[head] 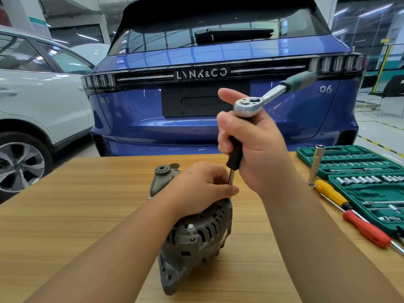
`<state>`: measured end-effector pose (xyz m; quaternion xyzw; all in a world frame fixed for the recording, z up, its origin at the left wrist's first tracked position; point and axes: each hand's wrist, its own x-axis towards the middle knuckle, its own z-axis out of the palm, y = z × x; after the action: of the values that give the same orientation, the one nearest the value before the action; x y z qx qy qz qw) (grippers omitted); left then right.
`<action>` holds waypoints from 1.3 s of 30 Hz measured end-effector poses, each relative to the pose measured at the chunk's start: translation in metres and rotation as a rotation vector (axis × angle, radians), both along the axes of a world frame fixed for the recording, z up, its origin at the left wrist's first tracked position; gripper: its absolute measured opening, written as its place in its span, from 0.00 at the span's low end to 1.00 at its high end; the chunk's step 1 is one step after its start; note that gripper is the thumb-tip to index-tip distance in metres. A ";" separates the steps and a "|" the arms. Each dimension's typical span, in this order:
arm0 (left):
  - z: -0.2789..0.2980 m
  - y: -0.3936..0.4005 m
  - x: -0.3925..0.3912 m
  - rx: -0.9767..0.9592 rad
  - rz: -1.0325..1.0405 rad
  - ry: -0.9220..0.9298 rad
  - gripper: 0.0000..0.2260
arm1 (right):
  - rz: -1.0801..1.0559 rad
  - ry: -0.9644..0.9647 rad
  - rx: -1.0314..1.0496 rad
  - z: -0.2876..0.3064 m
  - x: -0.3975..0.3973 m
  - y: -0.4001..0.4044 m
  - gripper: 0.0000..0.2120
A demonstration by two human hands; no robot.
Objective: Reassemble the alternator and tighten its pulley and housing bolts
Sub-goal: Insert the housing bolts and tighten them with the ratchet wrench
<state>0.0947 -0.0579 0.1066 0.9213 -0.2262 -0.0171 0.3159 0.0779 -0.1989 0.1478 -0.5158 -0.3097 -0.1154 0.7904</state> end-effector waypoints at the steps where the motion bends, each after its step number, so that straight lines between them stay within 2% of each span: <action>1: 0.000 0.000 0.000 -0.008 -0.008 0.000 0.06 | -0.039 -0.070 -0.007 -0.002 -0.001 0.004 0.15; 4: 0.002 -0.002 -0.006 -0.049 -0.015 0.011 0.07 | -0.205 -0.224 -0.028 -0.006 0.000 0.017 0.17; 5: 0.003 -0.004 -0.008 -0.119 -0.008 0.049 0.07 | -0.222 -0.237 -0.020 -0.007 0.001 0.019 0.19; 7: 0.001 -0.005 -0.006 -0.160 -0.002 0.069 0.07 | -0.178 -0.247 0.013 -0.007 0.003 0.018 0.20; 9: 0.000 -0.004 -0.006 -0.100 -0.018 0.035 0.12 | -0.138 -0.227 0.039 -0.008 0.006 0.016 0.23; 12: -0.001 0.004 -0.004 -0.067 -0.020 0.013 0.09 | 0.061 -0.135 0.114 -0.007 0.007 0.010 0.27; 15: -0.006 0.000 0.004 -0.063 0.029 0.012 0.12 | 0.292 -0.058 0.142 -0.004 0.004 0.007 0.24; 17: -0.008 -0.004 0.007 -0.047 0.040 0.011 0.09 | 0.211 -0.015 0.101 -0.002 0.002 0.008 0.19; 20: -0.006 -0.002 0.005 -0.102 -0.037 -0.017 0.03 | -0.070 -0.040 0.023 -0.002 -0.005 0.012 0.12; 23: -0.003 0.001 0.000 -0.039 -0.074 -0.051 0.06 | -0.356 -0.064 -0.054 -0.002 -0.007 0.016 0.11; 24: -0.002 0.001 0.000 -0.036 -0.071 -0.053 0.06 | -0.351 -0.018 -0.049 -0.001 -0.006 0.015 0.12; 26: -0.001 0.000 0.000 -0.019 -0.060 -0.045 0.06 | -0.147 0.056 -0.013 0.001 -0.004 0.008 0.14; 28: -0.002 0.000 0.002 -0.017 -0.049 -0.044 0.07 | 0.010 0.040 0.004 0.000 -0.002 0.004 0.16; 29: -0.002 0.001 0.002 -0.017 -0.054 -0.043 0.07 | 0.002 0.004 0.017 -0.001 -0.002 0.004 0.16; 32: -0.003 0.001 0.004 -0.030 -0.071 -0.056 0.06 | -0.197 -0.171 0.062 -0.006 0.000 0.013 0.15; 34: -0.002 -0.001 0.002 -0.042 -0.065 -0.050 0.09 | -0.274 -0.249 0.047 -0.007 0.002 0.017 0.17; 36: -0.004 -0.003 0.000 -0.125 -0.072 0.001 0.09 | -0.217 -0.277 0.027 -0.007 0.003 0.018 0.20; 37: -0.006 -0.002 0.002 -0.167 -0.070 0.023 0.03 | -0.180 -0.277 0.021 -0.007 0.004 0.018 0.22; 38: -0.005 -0.002 0.001 -0.169 -0.052 0.019 0.06 | -0.145 -0.255 0.030 -0.007 0.005 0.017 0.24; 39: -0.001 -0.001 -0.003 -0.140 -0.059 -0.007 0.12 | -0.094 -0.204 0.062 -0.006 0.006 0.014 0.26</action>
<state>0.0918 -0.0593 0.1052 0.8899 -0.2551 -0.0074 0.3780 0.0836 -0.1850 0.1417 -0.4904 -0.3604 -0.2137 0.7642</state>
